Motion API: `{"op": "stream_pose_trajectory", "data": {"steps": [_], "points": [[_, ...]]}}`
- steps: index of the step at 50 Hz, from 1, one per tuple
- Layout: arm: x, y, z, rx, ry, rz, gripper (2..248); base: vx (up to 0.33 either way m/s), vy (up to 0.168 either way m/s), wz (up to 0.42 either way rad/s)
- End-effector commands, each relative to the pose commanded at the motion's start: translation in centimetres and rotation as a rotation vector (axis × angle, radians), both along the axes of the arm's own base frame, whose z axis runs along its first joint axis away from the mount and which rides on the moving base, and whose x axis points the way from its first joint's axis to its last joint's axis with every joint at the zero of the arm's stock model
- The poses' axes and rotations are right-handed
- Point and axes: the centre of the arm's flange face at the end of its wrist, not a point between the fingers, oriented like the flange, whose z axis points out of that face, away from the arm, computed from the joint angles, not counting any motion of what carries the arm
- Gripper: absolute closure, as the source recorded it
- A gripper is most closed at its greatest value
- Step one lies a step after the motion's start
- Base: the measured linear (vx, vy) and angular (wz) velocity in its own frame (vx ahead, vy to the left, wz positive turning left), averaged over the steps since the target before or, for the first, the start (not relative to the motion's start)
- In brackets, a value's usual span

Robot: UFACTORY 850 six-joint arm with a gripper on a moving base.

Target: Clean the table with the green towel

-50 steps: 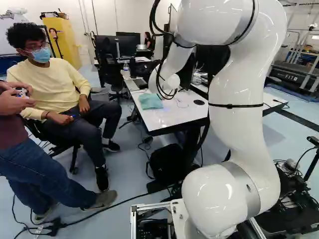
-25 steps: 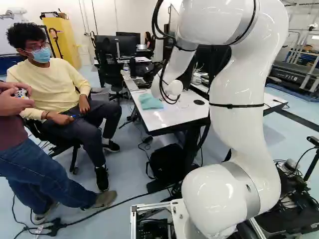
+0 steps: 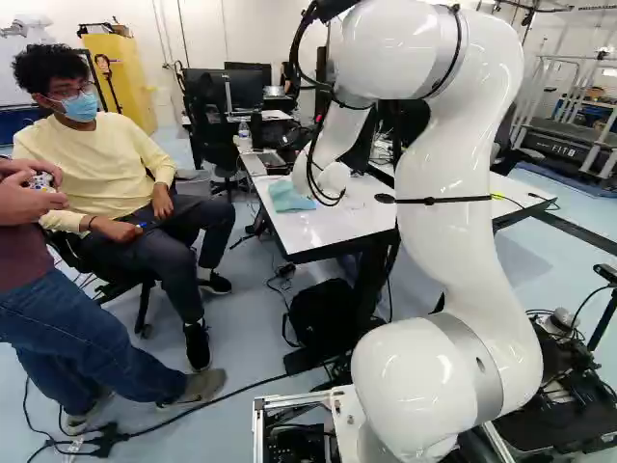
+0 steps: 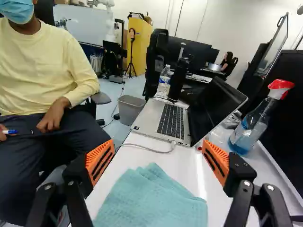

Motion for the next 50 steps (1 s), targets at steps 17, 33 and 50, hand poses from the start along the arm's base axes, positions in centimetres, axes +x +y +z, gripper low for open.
{"op": "stream_pose_trajectory", "data": {"steps": [17, 33, 50], "points": [[2.0, -0.2, -2.3, -0.001, 0.017, -0.006, 3, 0.000, 0.000, 0.000], [3.9, -0.4, -4.5, -0.003, 0.030, -0.012, 3, 0.000, 0.000, 0.000], [5.9, -0.7, -7.0, -0.003, 0.041, -0.018, 3, 0.000, 0.000, 0.000]]}}
